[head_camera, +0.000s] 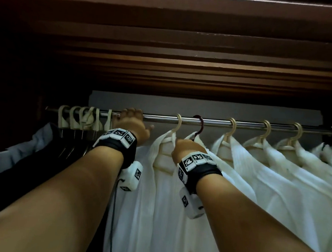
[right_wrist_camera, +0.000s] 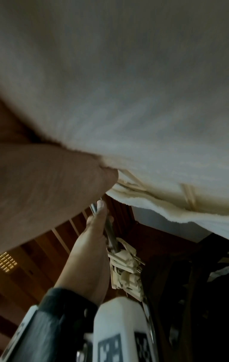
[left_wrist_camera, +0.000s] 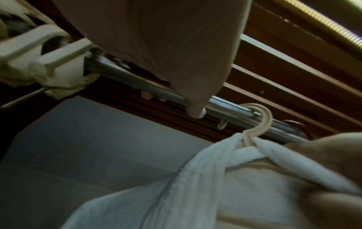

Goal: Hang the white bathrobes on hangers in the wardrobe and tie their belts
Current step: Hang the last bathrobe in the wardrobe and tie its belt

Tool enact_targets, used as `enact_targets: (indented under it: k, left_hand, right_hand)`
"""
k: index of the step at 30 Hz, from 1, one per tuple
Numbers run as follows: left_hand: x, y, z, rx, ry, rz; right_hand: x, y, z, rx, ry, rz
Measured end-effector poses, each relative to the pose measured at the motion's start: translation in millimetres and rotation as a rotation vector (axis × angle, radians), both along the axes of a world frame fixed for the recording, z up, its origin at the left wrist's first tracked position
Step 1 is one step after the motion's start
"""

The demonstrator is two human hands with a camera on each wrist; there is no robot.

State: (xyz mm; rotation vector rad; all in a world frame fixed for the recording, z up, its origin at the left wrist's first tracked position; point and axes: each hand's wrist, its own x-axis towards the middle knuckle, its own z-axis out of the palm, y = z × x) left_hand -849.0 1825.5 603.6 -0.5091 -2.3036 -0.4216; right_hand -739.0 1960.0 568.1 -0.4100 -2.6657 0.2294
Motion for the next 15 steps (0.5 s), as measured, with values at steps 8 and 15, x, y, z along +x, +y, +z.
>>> enact_targets:
  k: [8, 15]
  left_hand:
    - [34, 15, -71, 0.243, -0.200, -0.250]
    - [7, 29, -130, 0.394, -0.332, -0.303]
  right_hand:
    - [-7, -8, -7, 0.331, 0.088, -0.214]
    - [-3, -10, -27, 0.401, 0.219, -0.283]
